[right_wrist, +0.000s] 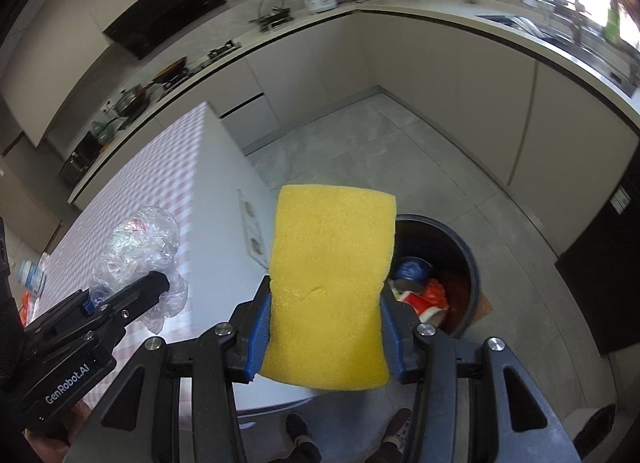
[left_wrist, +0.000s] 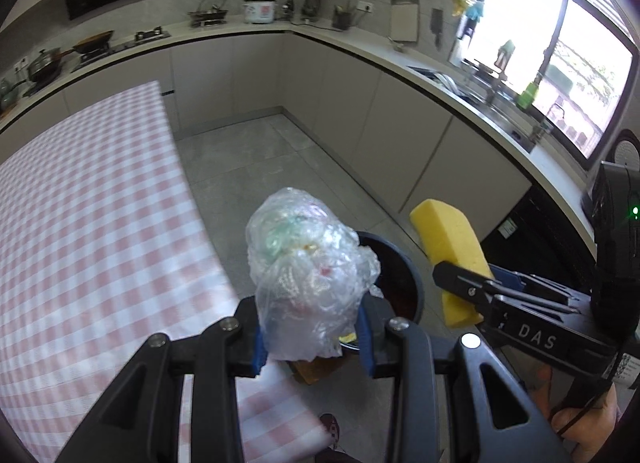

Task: Collect trash
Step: 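Carry the plastic bag and sponge with both tools over the black bucket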

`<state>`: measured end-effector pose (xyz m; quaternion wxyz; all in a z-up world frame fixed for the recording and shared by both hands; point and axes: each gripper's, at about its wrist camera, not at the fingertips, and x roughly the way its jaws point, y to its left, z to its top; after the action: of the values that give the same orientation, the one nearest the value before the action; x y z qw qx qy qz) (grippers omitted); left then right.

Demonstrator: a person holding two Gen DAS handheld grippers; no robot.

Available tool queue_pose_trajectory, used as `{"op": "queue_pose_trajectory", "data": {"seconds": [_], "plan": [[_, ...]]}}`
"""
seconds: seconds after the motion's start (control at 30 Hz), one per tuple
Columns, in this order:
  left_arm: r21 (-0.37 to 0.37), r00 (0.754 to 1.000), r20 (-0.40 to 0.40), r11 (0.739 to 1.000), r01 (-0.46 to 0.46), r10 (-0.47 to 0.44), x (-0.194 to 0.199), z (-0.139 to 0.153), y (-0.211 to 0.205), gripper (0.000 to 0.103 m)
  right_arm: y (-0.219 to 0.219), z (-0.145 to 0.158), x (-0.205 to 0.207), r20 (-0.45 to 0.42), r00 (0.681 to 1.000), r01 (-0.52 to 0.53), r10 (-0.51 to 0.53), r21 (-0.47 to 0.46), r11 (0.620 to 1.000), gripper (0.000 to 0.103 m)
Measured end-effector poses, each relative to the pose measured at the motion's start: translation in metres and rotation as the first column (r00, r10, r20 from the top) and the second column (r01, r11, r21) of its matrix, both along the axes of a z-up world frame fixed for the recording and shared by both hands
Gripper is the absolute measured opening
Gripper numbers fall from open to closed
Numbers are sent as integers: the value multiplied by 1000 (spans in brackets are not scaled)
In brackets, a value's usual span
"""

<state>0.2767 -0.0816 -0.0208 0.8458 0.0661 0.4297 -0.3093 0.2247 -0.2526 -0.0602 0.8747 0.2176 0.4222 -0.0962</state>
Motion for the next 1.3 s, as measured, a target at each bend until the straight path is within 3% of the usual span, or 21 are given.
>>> {"op": "queue_pose_trajectory", "data": {"seconds": [0.27, 0.53, 1.3], "plan": [[10, 997, -45, 998, 60, -59, -7, -20, -47, 36, -46, -19, -20, -44, 996, 78, -78, 11, 997, 51], [66, 995, -89, 997, 45, -39, -4, -53, -73, 36, -77, -50, -24, -90, 992, 93, -90, 35, 995, 52], [156, 981, -176, 986, -56, 84, 19, -118, -109, 40, -119, -133, 50, -208, 977, -29, 43, 67, 997, 57]]}}
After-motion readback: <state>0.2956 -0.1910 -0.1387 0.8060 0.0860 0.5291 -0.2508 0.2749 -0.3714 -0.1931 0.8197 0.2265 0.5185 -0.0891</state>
